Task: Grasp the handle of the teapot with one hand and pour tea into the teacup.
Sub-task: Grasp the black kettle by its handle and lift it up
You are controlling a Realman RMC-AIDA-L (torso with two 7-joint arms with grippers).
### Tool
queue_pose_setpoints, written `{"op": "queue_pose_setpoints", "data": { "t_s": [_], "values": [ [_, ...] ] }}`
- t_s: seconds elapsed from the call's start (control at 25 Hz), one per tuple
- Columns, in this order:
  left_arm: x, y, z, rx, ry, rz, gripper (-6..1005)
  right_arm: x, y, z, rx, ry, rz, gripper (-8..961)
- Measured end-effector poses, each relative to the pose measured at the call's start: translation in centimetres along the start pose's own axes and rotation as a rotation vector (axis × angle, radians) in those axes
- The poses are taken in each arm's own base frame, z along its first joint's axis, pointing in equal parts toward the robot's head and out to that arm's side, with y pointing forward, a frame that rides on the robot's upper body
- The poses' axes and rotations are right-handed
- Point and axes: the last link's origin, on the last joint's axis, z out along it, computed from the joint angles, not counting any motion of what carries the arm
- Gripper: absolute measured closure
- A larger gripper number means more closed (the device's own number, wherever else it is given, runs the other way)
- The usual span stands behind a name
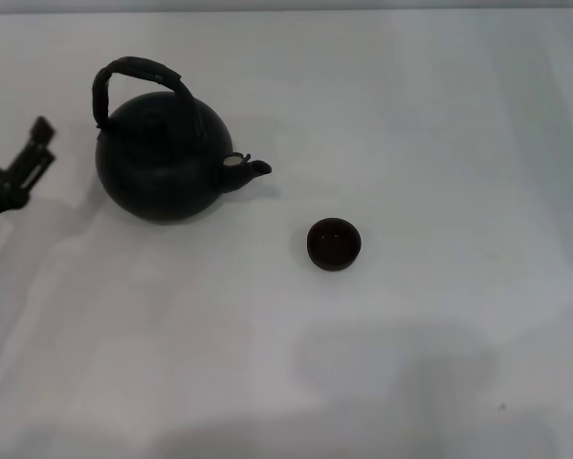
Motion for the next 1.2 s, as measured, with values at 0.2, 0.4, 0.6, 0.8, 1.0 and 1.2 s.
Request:
{"op": "queue_pose_setpoints", "data": {
  "t_s": [0.2,0.4,0.6,0.8,1.0,1.2],
  "values": [
    [-0.4,0.3,2.0,-0.034,-0.057,0.025,167,0.1,0.1,0.0,-0.004,0.003,0.003,115],
    [-0.6,0.5,3.2,-0.054,-0.093,0.079,169,0.1,0.3,0.0,-0.008,0.002,0.003,115],
    [-0.7,0.8,4.5,-0.081,-0.120,0.105,167,0.1,0.5,0.1,-0.013,0.000,0.006,115],
    [-0.8,0.8,5.3,-0.083,-0.138,0.129,174,0.0,0.6,0.2,-0.014,-0.001,0.006,115],
    [-0.6,1.0,6.3,-0.079,-0.139,0.141,187,-0.1,0.7,0.4,-0.016,-0.005,0.008,115],
    [-0.5,1.1,7.3,-0.085,-0.151,0.150,200,-0.3,1.0,0.7,-0.020,-0.008,0.012,115]
  ]
}}
